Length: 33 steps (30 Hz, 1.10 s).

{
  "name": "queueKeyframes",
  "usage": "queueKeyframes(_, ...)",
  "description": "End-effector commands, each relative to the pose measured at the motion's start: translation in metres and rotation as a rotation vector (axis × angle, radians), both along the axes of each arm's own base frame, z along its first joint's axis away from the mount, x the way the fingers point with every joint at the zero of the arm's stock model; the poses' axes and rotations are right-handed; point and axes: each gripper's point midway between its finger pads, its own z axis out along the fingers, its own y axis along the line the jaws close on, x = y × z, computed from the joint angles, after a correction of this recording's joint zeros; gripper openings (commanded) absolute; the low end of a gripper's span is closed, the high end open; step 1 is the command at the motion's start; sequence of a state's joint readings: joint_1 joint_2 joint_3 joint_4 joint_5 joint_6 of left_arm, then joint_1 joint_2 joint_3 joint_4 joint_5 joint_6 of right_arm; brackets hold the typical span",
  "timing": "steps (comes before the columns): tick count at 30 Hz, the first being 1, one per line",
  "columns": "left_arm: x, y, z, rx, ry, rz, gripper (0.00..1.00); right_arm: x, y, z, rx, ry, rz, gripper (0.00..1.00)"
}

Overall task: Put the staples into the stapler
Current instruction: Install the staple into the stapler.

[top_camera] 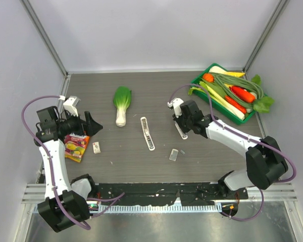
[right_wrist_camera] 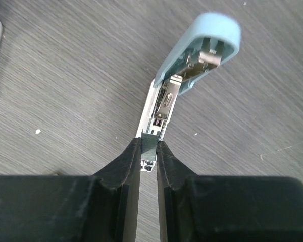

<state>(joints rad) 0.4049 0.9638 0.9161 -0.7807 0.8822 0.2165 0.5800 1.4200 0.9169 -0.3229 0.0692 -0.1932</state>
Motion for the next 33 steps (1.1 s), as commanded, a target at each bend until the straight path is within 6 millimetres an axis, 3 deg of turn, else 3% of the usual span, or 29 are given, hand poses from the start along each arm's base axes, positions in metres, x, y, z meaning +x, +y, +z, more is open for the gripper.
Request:
queueKeyframes(1,0.004,0.002,0.005,0.002,-0.034,-0.001,1.0,0.005,-0.005,0.002,0.061,-0.033,-0.036,0.14)
queueKeyframes(7,0.003,0.003,0.005,0.003,-0.037,0.005,1.0,0.008,-0.018,-0.014,0.095,0.025,-0.063,0.14)
queueKeyframes(13,0.004,0.004,0.005,0.0,-0.037,0.005,1.0,0.007,-0.014,-0.011,0.123,0.02,-0.039,0.14)
queueKeyframes(33,0.003,0.005,0.005,0.0,-0.041,0.008,1.0,-0.001,-0.007,-0.032,0.13,0.111,-0.017,0.14)
